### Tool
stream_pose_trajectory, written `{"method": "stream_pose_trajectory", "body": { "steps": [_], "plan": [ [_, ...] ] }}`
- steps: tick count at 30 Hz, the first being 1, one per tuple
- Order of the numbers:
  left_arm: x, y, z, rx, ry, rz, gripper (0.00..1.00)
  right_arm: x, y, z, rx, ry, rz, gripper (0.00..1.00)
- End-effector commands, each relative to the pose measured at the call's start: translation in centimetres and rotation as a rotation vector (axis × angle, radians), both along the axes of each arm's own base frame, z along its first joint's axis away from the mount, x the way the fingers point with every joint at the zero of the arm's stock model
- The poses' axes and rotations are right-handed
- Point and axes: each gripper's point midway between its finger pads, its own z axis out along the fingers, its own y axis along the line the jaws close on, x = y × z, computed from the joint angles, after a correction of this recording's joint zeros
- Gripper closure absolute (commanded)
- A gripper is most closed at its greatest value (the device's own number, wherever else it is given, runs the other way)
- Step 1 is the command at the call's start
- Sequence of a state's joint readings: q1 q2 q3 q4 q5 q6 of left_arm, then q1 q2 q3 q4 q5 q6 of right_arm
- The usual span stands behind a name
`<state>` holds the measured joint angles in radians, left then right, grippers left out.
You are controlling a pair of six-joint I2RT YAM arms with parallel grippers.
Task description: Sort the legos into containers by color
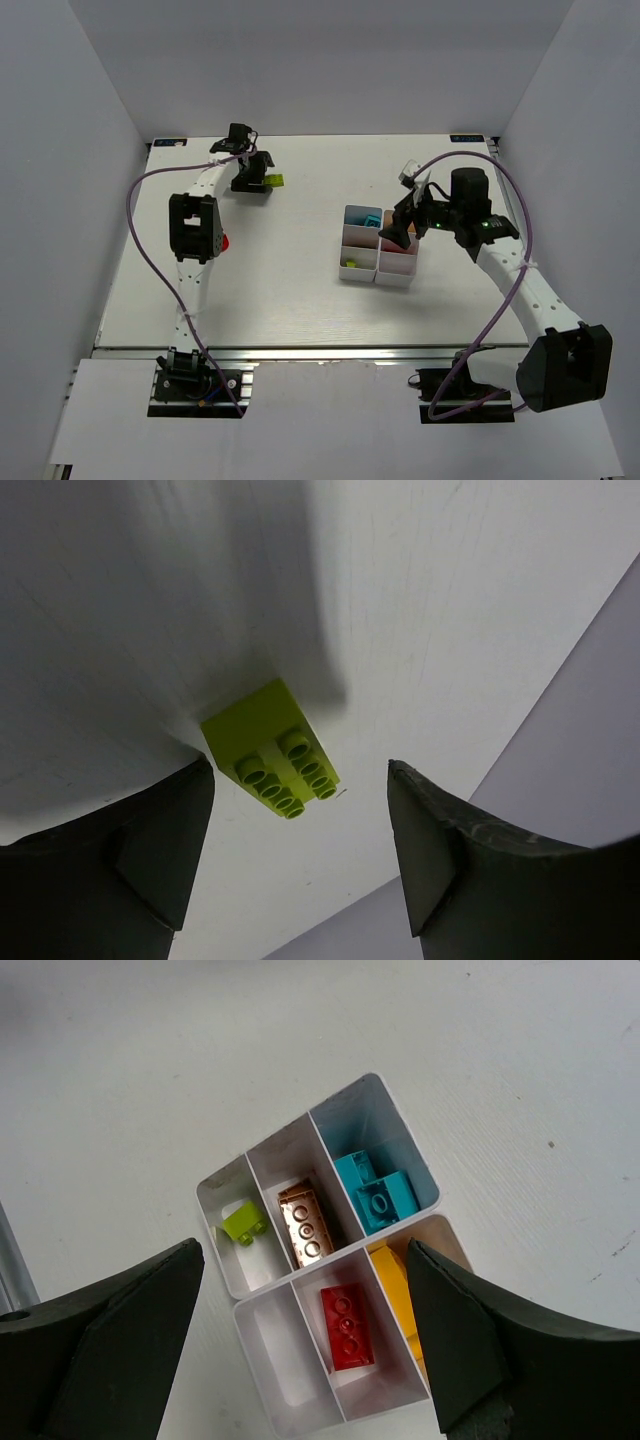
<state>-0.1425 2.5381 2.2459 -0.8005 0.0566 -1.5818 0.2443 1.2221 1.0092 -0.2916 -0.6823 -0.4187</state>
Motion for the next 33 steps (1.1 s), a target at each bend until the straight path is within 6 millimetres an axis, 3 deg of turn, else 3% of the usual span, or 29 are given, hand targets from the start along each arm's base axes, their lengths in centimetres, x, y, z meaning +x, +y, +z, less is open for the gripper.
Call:
{"method": "stream_pose_trajectory", "body": {
  "steps": [1,12,16,21,24,25,26,28,29,33],
  "plan": [
    [-1.4,1.4,-2.5,0.030,0.098,0.034,0.21,-0.1,0.2,1.5,0.026,-0.066,-0.005,0.13],
    [-3.0,1.7,-4.8,0.025,0.188,0.004,0.49,-0.2,0.2,2.2,0.057,-0.084,-0.021,0.13],
    [-4.2,2.6,-5.3,0.042,0.224,-0.018,0.52,-0.2,0.2,2.6,0.068,-0.093,-0.023,0.13],
    [-6.0,3.7,-4.8,0.072,0.235,-0.068,0.52,-0.4,0.3,2.8,0.077,-0.094,-0.020,0.12],
    [-8.2,4.0,-5.4,0.093,0.275,-0.125,0.52,-0.5,0.4,2.8,0.080,-0.092,-0.014,0.12],
    [-8.3,3.9,-4.3,0.094,0.248,-0.139,0.52,-0.5,0.3,2.9,0.081,-0.095,-0.014,0.12],
    [-10.2,4.0,-5.4,0.101,0.289,-0.166,0.52,-0.5,0.4,2.9,0.081,-0.095,-0.012,0.12],
    [-11.0,4.1,-4.2,0.109,0.262,-0.189,0.51,-0.6,0.4,3.0,0.084,-0.095,-0.010,0.12],
    [-12.5,4.3,-4.9,0.123,0.293,-0.216,0.49,-0.6,0.5,2.9,0.085,-0.093,-0.007,0.12],
    [-14.1,4.9,-5.0,0.136,0.328,-0.246,0.36,-0.6,0.6,3.1,0.093,-0.090,0.004,0.12]
  ]
}}
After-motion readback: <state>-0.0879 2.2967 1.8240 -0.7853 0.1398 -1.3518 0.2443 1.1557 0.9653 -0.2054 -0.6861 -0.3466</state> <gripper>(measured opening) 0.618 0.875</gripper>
